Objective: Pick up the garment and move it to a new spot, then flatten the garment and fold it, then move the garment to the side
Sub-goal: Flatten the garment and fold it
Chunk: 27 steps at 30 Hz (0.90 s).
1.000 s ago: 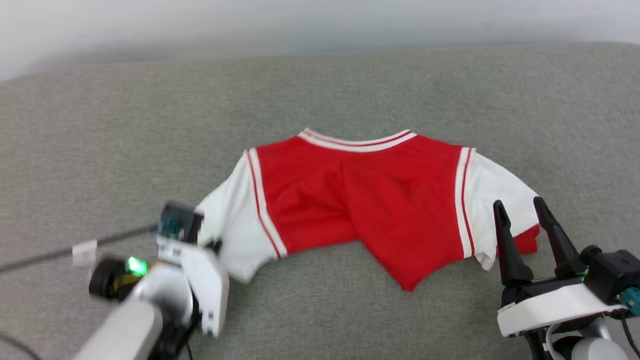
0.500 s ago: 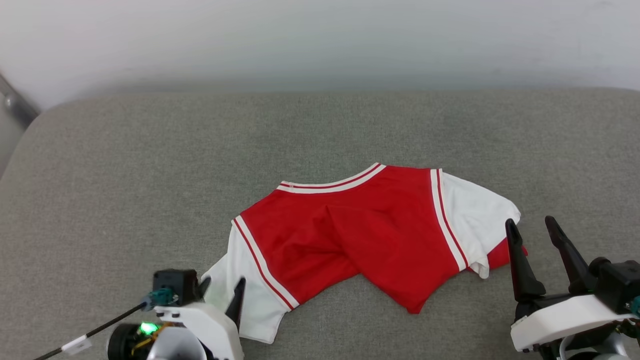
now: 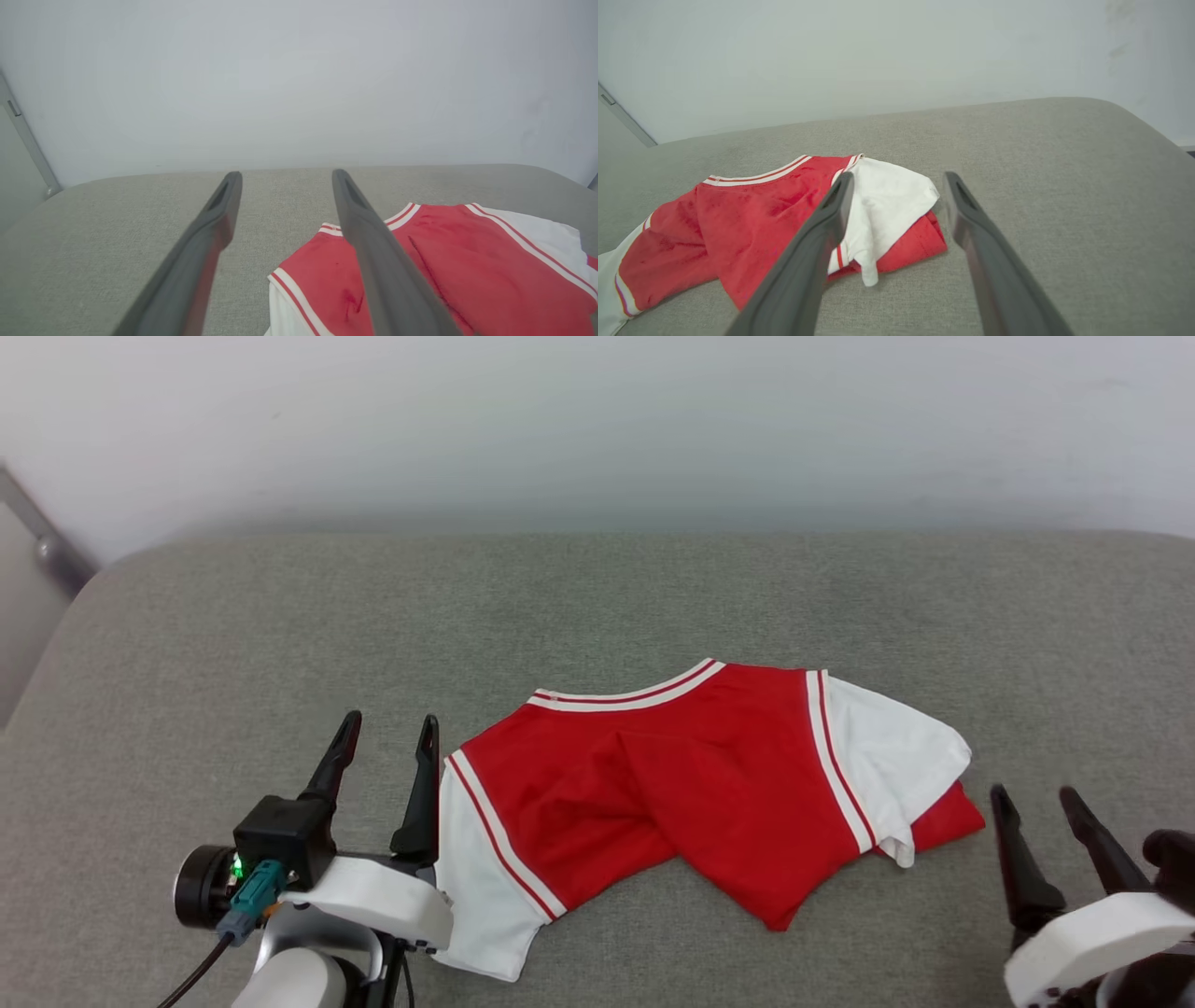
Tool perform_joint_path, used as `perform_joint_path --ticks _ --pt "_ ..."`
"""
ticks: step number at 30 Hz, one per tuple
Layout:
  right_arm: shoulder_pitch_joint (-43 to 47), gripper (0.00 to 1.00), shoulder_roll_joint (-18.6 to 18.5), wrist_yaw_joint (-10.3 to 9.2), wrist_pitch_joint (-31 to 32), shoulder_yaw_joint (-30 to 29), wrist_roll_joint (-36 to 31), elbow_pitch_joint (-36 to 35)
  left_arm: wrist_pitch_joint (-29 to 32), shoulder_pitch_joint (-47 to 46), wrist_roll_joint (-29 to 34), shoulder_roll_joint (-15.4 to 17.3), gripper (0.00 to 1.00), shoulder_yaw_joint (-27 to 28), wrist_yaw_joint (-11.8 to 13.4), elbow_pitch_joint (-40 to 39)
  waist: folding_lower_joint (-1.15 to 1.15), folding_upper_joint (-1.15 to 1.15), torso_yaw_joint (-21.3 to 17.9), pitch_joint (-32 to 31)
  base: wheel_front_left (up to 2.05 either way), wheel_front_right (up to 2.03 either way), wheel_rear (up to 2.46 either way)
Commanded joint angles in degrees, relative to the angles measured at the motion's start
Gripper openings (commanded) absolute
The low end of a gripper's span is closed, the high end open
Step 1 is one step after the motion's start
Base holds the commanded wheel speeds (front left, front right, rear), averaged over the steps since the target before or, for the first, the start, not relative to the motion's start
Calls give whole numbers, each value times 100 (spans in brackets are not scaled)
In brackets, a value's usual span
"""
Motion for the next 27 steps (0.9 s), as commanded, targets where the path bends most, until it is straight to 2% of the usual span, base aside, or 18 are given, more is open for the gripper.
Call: perform_joint_path --ticks 1,8,14,18,24,25,26,27 --pt "-46 100 -116 -2 257 -170 149 140 -66 -79 50 -32 100 1 9 -25 0 0 85 38 0 0 0" --pt "-697 100 -637 -1 1808 -683 779 825 -182 -258 134 -168 100 -32 -8 -102 0 0 341 377 0 0 0" --pt "-1475 100 -1036 -1 3168 -614 1088 1199 -258 -548 232 -340 100 -52 -76 -126 0 0 539 909 0 0 0" --pt "-1925 100 -1222 -1 3628 -494 1133 1345 -276 -722 299 -438 100 -58 -132 -72 0 0 629 1198 0 0 0" --pt "-2399 100 -1441 -2 3903 -151 1274 1612 -304 -892 385 -550 100 6 -256 82 0 0 673 1453 0 0 0" --pt "-2432 4 -1479 -2 3925 -89 1300 1613 -307 -889 395 -567 100 16 -273 105 0 0 672 1464 0 0 0" --pt "-2471 0 -1499 -1 3937 -39 1357 1585 -309 -892 404 -581 100 34 -280 120 0 0 667 1469 0 0 0" --pt "-2484 0 -1516 -2 3958 -3 1392 1562 -310 -891 410 -593 100 61 -286 124 0 0 656 1469 0 0 0"
